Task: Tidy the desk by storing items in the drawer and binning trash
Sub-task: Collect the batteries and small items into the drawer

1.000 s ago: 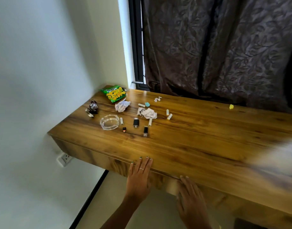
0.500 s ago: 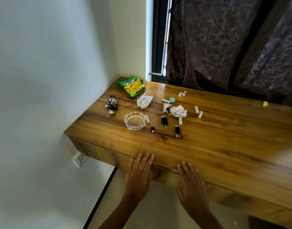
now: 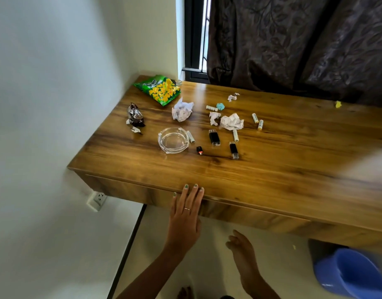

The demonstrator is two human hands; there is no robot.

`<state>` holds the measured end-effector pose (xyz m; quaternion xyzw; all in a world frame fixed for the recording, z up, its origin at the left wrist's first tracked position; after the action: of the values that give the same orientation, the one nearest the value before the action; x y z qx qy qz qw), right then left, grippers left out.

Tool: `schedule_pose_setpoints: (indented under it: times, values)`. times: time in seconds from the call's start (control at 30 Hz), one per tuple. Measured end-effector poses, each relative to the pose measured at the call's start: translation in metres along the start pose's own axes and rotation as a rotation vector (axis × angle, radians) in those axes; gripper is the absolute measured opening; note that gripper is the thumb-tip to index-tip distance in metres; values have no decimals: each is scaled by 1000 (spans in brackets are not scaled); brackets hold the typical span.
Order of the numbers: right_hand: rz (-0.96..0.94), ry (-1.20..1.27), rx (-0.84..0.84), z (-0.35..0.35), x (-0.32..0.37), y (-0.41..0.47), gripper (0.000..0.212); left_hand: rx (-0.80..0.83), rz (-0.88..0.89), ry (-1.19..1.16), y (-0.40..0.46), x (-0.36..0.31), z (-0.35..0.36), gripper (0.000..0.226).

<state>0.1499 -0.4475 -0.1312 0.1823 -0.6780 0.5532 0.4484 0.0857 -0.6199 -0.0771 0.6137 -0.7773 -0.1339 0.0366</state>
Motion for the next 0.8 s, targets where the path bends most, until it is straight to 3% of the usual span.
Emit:
schedule_pose_setpoints:
  times: [0.03, 0.1, 0.23, 0.43, 0.8]
  values:
    - [179, 173, 18, 8, -7, 5, 50, 8, -2, 1, 0, 0, 1, 71]
    - [350, 424, 59, 22, -7, 21, 54, 22, -6, 5, 0, 0, 2, 72]
    - [450, 618, 69, 33, -1, 51, 16, 19, -1, 12, -1, 1, -1, 69]
    - [427, 846, -8, 25, -9, 74, 26, 33, 13, 13, 0, 2, -4, 69]
    - [439, 786, 22, 10, -37, 59, 33, 13, -2, -21, 0, -3, -13, 65]
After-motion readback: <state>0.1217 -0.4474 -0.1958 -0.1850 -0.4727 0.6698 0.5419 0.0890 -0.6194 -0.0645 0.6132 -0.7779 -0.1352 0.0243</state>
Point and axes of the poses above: each hand's wrist, its own y-axis towards the middle knuckle, its own z-axis out of the palm, x = y × z, the point moved 6 cm from there along y, towards the middle knuckle, and after that the axes turned 10 degrees about y, right-handed, at the moved point
